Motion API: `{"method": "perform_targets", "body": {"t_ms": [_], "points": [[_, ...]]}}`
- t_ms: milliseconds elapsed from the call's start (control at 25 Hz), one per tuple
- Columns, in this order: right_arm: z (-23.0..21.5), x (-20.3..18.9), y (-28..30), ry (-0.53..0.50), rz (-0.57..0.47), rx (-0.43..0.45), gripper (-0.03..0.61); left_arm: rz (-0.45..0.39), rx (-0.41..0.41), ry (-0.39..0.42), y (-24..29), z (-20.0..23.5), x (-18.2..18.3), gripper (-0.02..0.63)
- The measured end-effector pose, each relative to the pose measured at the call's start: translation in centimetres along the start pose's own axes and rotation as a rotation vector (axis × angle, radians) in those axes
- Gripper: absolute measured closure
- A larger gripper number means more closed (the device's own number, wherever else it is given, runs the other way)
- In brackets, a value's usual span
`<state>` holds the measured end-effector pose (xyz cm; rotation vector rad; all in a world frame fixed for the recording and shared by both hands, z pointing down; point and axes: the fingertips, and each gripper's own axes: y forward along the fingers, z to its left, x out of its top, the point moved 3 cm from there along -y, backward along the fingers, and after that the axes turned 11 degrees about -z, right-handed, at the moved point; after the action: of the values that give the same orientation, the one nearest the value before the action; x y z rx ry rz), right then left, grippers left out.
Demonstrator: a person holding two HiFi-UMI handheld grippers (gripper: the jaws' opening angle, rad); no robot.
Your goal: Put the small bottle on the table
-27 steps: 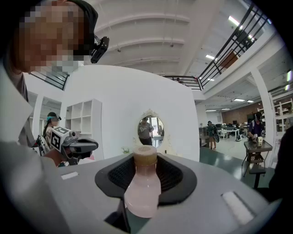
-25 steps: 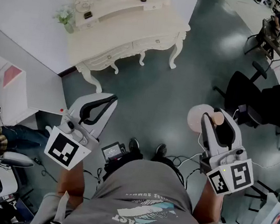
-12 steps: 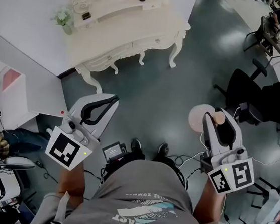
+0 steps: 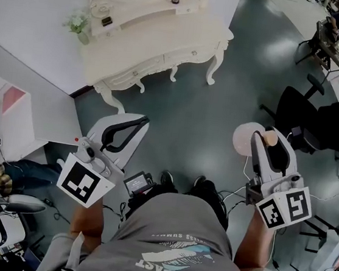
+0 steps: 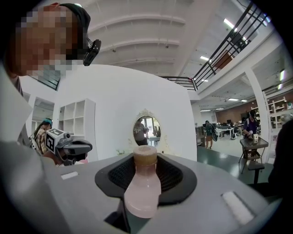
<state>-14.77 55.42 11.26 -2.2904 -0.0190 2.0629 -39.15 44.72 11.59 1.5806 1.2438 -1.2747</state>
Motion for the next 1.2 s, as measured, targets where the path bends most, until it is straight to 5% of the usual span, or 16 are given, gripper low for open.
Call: {"method": "perform_targets", "body": {"t_ms": [360, 1200], "points": [[-2.9, 0.2, 2.7, -0.012, 0.000, 0.016, 0.436, 0.028, -0.003, -0.002, 2.7, 0.7, -0.9, 0.611], [-17.7, -0.5, 13.5, 0.048, 0.017, 0.166, 0.434, 0.113, 0.146, -0.009, 17.4, 4.3, -3.2, 0.611]]}}
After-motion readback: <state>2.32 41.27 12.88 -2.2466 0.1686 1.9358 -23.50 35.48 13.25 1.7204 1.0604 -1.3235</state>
